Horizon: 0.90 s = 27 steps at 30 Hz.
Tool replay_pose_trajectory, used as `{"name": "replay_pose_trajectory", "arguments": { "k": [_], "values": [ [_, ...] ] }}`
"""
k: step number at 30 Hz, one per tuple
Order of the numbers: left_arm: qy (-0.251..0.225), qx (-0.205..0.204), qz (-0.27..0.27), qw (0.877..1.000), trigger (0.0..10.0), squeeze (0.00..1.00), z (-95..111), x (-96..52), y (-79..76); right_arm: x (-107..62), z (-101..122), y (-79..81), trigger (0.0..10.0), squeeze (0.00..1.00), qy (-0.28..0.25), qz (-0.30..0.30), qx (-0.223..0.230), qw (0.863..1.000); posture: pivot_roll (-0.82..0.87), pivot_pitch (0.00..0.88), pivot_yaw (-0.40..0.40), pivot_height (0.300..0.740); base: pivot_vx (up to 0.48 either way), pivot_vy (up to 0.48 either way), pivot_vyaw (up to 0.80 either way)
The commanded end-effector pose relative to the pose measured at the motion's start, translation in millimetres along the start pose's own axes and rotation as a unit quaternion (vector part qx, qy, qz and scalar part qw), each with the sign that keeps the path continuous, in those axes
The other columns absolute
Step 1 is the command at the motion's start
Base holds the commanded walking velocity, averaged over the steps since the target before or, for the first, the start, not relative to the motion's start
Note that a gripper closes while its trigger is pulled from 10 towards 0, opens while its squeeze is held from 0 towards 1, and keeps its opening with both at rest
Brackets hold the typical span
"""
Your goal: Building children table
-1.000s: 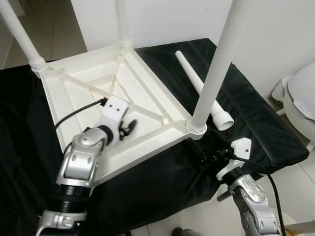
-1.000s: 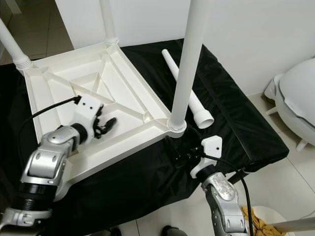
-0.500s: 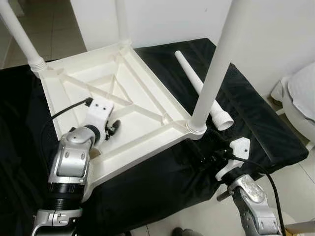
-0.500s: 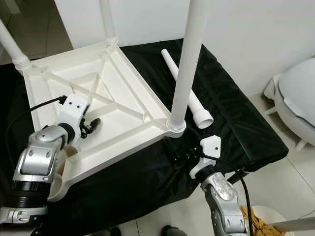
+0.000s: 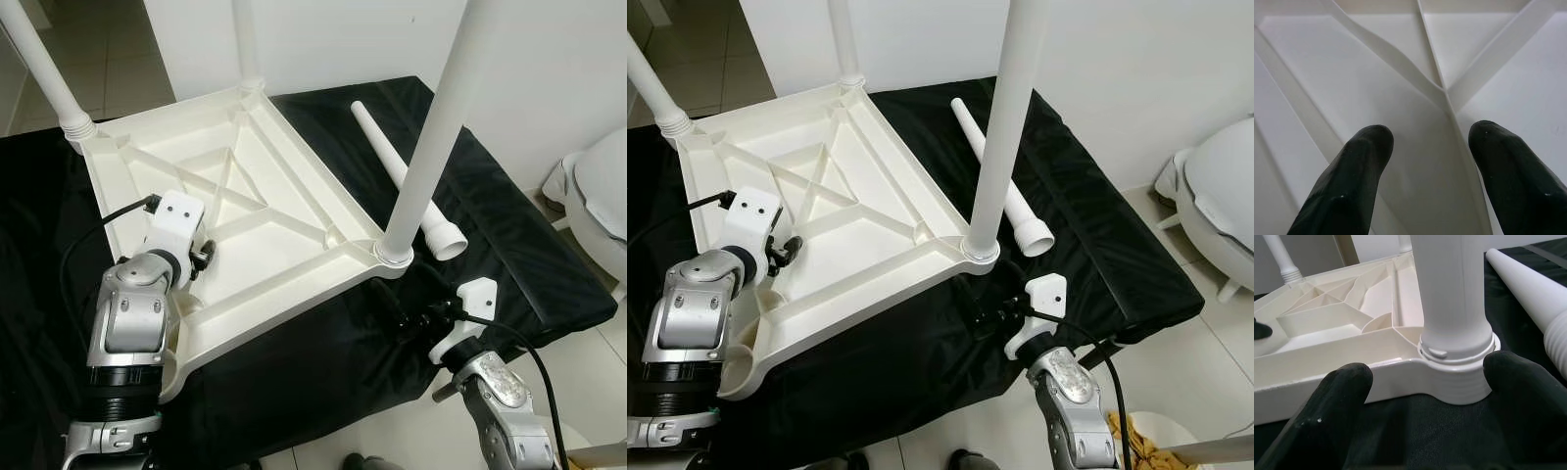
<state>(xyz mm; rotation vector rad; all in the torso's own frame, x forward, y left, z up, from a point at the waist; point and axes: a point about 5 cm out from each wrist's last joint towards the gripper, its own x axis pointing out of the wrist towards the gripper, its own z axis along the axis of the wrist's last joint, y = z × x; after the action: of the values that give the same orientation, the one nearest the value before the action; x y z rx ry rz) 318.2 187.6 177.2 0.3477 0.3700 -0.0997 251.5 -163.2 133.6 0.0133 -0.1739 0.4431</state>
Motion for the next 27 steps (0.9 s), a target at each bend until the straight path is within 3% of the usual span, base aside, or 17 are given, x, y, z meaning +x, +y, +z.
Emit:
{"name": "replay_pose_trajectory", "arguments": {
  "k": [1,8,9,10,11,20,24,27],
  "values": [
    [0.03,0.005,0.133,0.991,10.0,0.0,-10,-2.2,8.5,0.9,1,-1.8,10.0,0.0,0.003,0.002,-0.001,1.0,-0.06,0.139,0.036,0.74,0.0,0.0,0.0],
    [0.044,0.005,0.092,0.995,10.0,0.0,-9,-2.4,-1.0,4.6,5,-8.7,10.0,0.0,0.002,0.006,-0.014,1.0,-0.05,0.142,0.038,0.74,0.0,0.0,0.0],
    [0.046,0.013,0.086,0.995,6.4,0.0,-10,-2.5,-1.9,5.3,6,-10.0,10.0,0.0,0.002,0.006,-0.016,1.0,-0.05,0.145,0.041,0.74,0.0,0.0,0.0],
    [0.042,0.016,0.079,0.996,4.0,0.0,-9,-3.1,-3.5,6.0,7,-11.3,10.0,0.0,0.002,0.004,-0.018,1.0,-0.05,0.145,0.041,0.74,0.0,0.0,0.0],
    [0.037,0.02,0.075,0.996,0.0,0.0,-9,-4.0,-4.5,6.7,7,-12.5,10.0,0.0,0.001,0.003,-0.02,1.0,-0.05,0.147,0.043,0.74,0.0,0.0,0.0],
    [0.036,0.025,0.051,0.998,0.0,0.0,-7,-8.4,-10.1,13.4,9,-22.7,10.0,0.0,0.003,-0.03,-0.029,0.999,-0.04,0.152,0.049,0.74,0.0,0.0,0.0],
    [0.043,0.03,0.038,0.998,0.0,0.0,-6,-12.1,-13.8,29.4,10,-37.5,10.0,0.0,0.007,-0.071,-0.038,0.997,-0.03,0.161,0.05,0.74,0.0,0.0,0.0],
    [0.044,0.032,0.034,0.998,0.0,0.0,-6,-12.9,-15.3,34.0,10,-40.1,10.0,0.0,0.007,-0.078,-0.039,0.996,-0.02,0.165,0.05,0.74,0.0,0.0,0.0]
  ]
}}
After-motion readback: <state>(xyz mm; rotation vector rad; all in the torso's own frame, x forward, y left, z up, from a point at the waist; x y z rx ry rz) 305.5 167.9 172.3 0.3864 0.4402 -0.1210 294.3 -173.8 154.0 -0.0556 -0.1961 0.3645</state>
